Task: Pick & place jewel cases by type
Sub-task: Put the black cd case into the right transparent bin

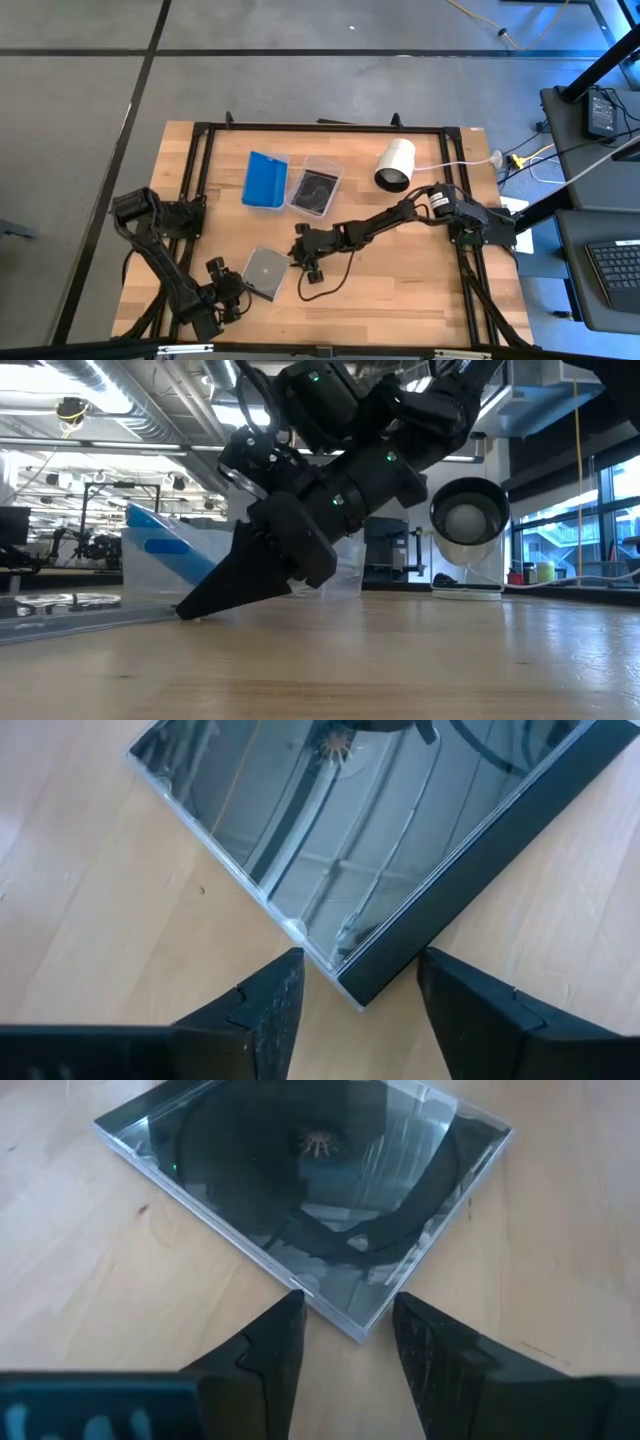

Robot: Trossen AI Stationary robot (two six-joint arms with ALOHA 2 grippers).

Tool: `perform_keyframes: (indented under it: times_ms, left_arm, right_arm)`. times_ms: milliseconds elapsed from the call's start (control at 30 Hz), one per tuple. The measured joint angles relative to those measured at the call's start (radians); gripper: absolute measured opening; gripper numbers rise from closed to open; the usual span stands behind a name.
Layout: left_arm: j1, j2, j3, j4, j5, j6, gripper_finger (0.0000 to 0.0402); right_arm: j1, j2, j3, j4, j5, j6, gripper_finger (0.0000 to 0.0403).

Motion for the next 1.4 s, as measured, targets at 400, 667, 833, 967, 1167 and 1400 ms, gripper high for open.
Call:
perform_keyframes:
  times_ms: [400, 667, 833, 967, 1167, 1400]
  left_arm:
    - [0.094, -0.003, 0.001, 0.068, 0.024, 0.27, 0.0161]
    - [0.177, -0.008, 0.005, 0.078, 0.049, 0.472, 0.0161]
    - [0.21, -0.009, 0.005, 0.08, 0.051, 0.591, 0.016]
    - [0.224, -0.009, 0.005, 0.08, 0.043, 0.678, 0.0163]
    - [0.249, -0.008, 0.002, 0.112, 0.024, 0.696, 0.016]
    - [0.263, -0.013, 0.003, 0.112, 0.092, 0.57, 0.016]
  right_arm:
    - [0.013, -0.014, 0.002, -0.161, -0.046, 0.055, 0.0159]
    - [0.039, -0.021, 0.002, -0.226, -0.045, 0.061, 0.016]
    - [0.048, -0.026, 0.003, -0.271, -0.029, 0.079, 0.016]
    - [0.069, -0.029, 0.005, -0.301, 0.06, 0.037, 0.016]
    - [0.077, -0.029, 0.005, -0.303, 0.08, 0.07, 0.016]
    - [0.082, -0.029, 0.005, -0.304, 0.088, 0.102, 0.0159]
